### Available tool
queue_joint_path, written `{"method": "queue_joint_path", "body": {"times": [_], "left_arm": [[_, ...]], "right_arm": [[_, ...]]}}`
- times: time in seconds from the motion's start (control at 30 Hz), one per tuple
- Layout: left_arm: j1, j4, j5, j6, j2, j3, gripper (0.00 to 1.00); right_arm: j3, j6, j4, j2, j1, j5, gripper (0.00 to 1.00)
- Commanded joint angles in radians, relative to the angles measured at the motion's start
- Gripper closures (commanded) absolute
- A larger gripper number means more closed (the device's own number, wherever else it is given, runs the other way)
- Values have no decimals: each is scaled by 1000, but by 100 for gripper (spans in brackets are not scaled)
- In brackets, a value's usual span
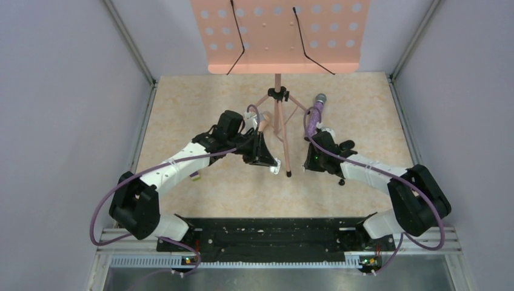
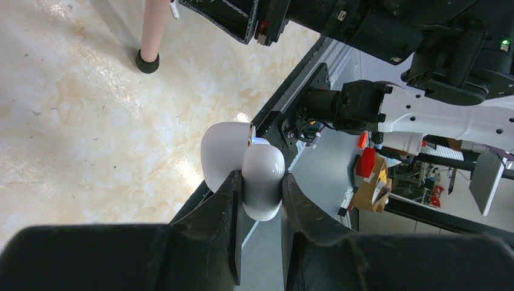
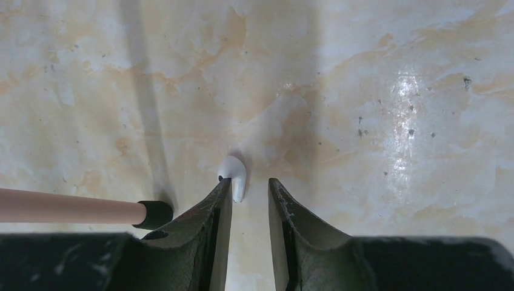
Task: Insert the wireless bluetooth earbuds into the charging case
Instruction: Adjust the left earbud at the center of the board.
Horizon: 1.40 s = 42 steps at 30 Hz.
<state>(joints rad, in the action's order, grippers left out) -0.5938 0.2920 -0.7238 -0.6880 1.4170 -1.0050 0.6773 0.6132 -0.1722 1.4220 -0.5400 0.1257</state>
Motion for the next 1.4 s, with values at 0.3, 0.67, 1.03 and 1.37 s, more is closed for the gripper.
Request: {"method": "queue_joint_path", "body": {"times": [0.3, 0.67, 1.03, 1.37], "left_arm": [[-17, 4, -31, 148, -50, 9, 100], [-21, 13, -20, 135, -39, -1, 100], [-31, 13, -16, 133, -26, -17, 100], [-38, 19, -11, 133, -20, -17, 100]], "right_arm": [[6, -3, -4, -90, 2, 37, 72], [34, -15, 18, -41, 2, -4, 72], [61, -19, 48, 16, 0, -52, 66], [50, -1, 46, 30, 1, -13, 70]]}}
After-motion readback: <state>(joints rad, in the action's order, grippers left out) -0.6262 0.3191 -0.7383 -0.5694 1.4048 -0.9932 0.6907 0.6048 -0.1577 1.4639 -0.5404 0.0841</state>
